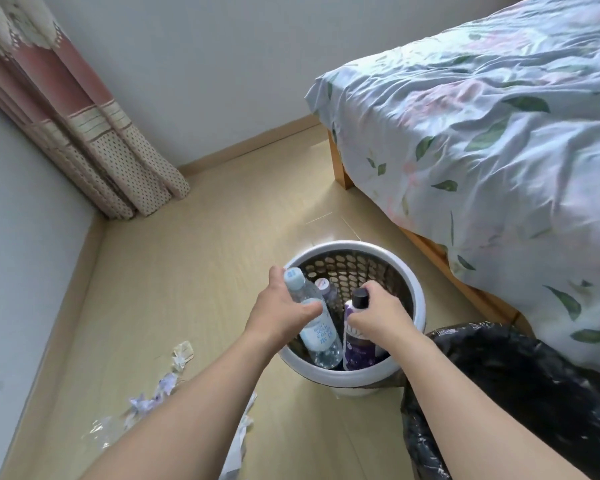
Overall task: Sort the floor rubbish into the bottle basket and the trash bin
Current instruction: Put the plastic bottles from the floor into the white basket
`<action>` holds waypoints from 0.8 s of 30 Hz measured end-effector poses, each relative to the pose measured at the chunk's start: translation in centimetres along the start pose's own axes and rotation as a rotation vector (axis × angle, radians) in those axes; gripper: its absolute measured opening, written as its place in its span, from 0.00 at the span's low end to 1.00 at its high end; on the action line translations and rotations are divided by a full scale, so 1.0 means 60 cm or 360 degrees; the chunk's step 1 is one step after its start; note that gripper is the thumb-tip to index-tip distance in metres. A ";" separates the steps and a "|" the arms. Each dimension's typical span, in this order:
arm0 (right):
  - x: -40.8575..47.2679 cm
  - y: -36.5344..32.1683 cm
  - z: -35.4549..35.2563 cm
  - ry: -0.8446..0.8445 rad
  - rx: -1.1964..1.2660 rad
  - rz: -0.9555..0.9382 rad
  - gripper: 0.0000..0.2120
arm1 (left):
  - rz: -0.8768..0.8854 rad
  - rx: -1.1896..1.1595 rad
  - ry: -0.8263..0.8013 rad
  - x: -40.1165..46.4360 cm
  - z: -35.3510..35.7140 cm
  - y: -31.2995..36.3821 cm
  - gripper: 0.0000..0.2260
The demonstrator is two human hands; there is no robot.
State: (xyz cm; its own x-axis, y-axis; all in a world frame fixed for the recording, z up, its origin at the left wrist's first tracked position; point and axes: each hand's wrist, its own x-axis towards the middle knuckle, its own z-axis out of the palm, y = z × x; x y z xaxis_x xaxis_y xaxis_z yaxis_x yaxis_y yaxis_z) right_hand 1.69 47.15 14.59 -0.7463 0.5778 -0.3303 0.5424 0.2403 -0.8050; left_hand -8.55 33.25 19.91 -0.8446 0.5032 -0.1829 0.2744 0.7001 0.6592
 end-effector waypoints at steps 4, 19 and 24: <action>0.022 0.015 0.029 -0.0014 -0.0365 -0.0034 0.10 | 0.0026 0.0377 -0.0155 0.029 0.034 -0.034 0.16; 0.039 0.010 0.049 -0.0080 -0.0944 0.0020 0.07 | 0.0503 0.1405 -0.0473 0.055 0.070 -0.044 0.06; -0.006 -0.054 0.044 0.0082 -0.0822 -0.0286 0.09 | 0.0645 0.1254 -0.0064 0.011 -0.011 -0.061 0.08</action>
State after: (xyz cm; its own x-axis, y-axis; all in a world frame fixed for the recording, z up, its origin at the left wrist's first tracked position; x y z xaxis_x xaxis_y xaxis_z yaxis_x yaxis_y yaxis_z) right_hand -0.83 44.10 15.98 -0.8319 0.5267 -0.1747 0.5365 0.6831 -0.4955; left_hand -10.40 30.68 17.82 -0.6008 0.7954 -0.0795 0.7985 0.6019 -0.0125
